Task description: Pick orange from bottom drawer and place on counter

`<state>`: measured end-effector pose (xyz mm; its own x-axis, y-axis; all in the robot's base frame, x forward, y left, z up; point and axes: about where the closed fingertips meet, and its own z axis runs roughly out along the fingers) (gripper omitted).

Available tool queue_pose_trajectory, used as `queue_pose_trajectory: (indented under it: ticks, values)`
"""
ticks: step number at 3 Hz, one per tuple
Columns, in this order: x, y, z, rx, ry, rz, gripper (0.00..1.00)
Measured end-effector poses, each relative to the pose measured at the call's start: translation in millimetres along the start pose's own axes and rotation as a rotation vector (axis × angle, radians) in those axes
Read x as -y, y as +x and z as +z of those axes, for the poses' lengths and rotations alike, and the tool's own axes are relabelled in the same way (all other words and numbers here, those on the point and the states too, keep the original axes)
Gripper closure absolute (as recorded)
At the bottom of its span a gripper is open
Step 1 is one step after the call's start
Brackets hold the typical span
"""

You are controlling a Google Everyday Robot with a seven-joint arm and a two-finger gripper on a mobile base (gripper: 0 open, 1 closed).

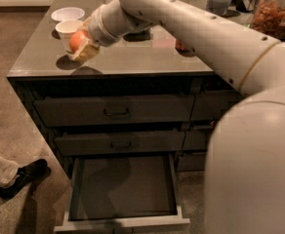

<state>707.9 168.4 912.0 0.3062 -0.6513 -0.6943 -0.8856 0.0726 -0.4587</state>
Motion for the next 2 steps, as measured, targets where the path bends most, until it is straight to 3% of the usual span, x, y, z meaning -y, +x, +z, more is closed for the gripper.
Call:
queue_pose_trajectory:
  ticks: [1,2]
  values:
    - [28,16,2,-0.017,0.031,0.038,1.00]
    - [40,44,0,-0.038,0.048,0.086,1.00]
